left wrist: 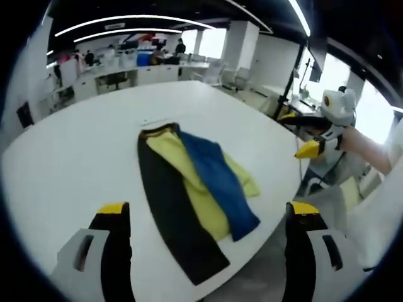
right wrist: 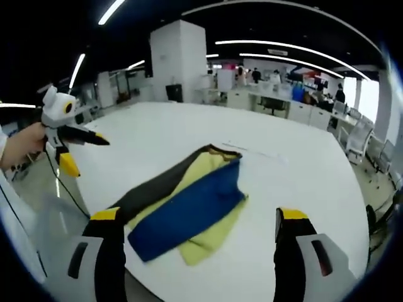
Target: Fold the garment on the visible template until the final outline fits inside the template.
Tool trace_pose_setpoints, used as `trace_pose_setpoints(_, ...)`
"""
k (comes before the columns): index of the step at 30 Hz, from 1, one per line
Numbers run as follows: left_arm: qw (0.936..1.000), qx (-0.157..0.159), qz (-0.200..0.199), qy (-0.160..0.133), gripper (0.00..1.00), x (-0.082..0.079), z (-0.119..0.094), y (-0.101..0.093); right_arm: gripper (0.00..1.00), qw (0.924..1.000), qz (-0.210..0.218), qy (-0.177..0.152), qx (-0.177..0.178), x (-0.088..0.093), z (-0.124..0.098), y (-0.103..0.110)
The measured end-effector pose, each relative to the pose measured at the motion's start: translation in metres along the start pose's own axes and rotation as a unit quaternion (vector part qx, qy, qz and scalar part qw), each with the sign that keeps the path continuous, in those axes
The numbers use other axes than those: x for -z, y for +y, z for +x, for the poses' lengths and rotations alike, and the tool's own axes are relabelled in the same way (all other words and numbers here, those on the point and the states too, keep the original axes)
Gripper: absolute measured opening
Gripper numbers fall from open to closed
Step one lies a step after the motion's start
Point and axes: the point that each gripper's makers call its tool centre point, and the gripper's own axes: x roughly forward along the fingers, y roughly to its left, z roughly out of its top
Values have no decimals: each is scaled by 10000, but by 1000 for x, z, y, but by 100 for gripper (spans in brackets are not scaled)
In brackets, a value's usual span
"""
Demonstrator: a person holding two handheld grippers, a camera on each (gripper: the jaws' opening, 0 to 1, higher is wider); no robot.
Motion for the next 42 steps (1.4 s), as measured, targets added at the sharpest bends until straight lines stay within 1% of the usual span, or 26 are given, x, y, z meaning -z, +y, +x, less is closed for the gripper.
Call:
trace_pose_setpoints(3,10000,-35,-93,0,99,8,-6,0,100,9999,32,-8,101,8,-9,-2)
trace_pose_setpoints(6,9998,-84,-178,95,99,21,-10,-1,100,9998,111,-10,159,17,-18,-2)
trace_pose_setpoints(10,9994,-113,-280,156,99,33,-17,-5,100,9996,158,42,213,29,-31,1)
trace_pose_setpoints(15,9989,-127,-418,172,99,44,-26,-9,100,9993,182,222,241,44,-44,5)
trace_pose_setpoints(19,9987,-138,-429,255,99,53,-33,-12,100,9989,312,233,255,51,-52,5)
trace_pose_setpoints(23,9985,-157,-481,232,99,55,-38,-14,100,9987,325,257,296,58,-58,7)
trace_pose_setpoints(29,9982,-215,-530,199,99,58,-42,-14,100,9983,357,334,304,68,-61,8)
trace_pose_setpoints(34,9982,-211,-513,245,99,61,-42,-15,100,9982,354,372,305,70,-62,11)
trace_pose_setpoints(42,9984,-169,-495,215,99,59,-42,-18,100,9983,325,392,265,69,-60,15)
